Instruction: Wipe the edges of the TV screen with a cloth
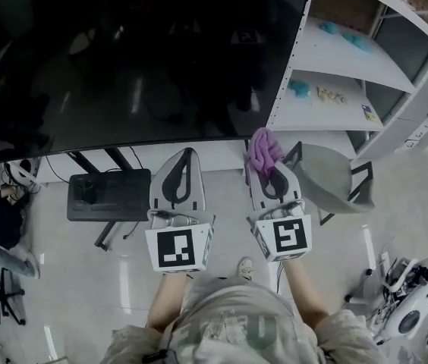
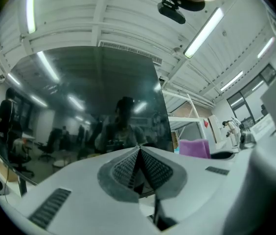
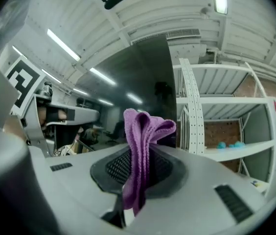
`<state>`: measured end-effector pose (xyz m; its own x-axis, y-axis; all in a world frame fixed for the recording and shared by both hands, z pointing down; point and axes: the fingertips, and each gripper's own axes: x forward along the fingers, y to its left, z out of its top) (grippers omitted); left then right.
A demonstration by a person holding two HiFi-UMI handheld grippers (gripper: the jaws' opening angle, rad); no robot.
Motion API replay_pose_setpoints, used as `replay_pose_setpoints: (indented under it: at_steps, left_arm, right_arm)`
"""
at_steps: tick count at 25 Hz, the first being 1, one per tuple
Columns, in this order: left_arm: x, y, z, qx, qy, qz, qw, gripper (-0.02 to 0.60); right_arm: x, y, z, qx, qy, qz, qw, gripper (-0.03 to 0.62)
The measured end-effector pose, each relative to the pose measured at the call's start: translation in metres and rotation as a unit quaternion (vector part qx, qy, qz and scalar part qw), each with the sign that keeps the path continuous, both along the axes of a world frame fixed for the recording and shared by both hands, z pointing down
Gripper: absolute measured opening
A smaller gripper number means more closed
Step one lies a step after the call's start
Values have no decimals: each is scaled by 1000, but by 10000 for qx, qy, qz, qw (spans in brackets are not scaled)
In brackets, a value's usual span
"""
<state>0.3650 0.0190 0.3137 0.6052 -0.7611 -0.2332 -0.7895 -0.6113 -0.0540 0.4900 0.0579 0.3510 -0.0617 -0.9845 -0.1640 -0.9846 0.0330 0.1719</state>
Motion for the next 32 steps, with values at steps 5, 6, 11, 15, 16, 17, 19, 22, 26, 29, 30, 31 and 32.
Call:
replay_pose_setpoints:
  at_steps: [5,6,11,15,16,17,19,22,26,29,30,31,32]
  left_arm:
    - [-18,24,-25,397,-43,43,9992,15]
    - [-21,28,-26,418,-100,47,9991,15]
    - [-35,38,-19,393,-261,118,9988,15]
    - [-46,44,-20,416,-237,127,9988,15]
    - [-48,45,-22,430,-221,119,9988,15]
    - [-50,46,-24,445,-204,111,9987,15]
    - [-55,47,-26,470,-167,94,9987,15]
    - [-60,49,-26,487,-96,81,9987,15]
    - [-58,53,-26,482,-72,93,9988,15]
    - [-56,53,-25,468,-69,107,9988,15]
    - [-57,52,-25,465,-80,111,9988,15]
    - [-57,51,-24,460,-93,114,9988,15]
    - [-58,49,-24,454,-106,118,9988,15]
  right_arm:
    - [-46,26,-21,188,39,-84,9998,54]
    - [-53,30,-22,186,39,-110,9998,54]
    - [-77,41,-24,206,24,-141,9997,54]
    - [-88,45,-25,213,94,-178,9996,54]
    - [-90,46,-26,213,99,-192,9995,54]
    - [-92,46,-28,219,99,-206,9995,54]
    - [-97,47,-30,253,137,-225,9993,54]
    - [-102,50,-36,349,205,-249,9989,54]
    - [-101,55,-43,398,262,-268,9985,54]
    - [-101,55,-43,366,277,-290,9985,54]
    - [-102,54,-42,349,281,-300,9985,54]
    - [-104,53,-41,331,284,-310,9986,54]
    - [-105,53,-39,313,287,-320,9986,54]
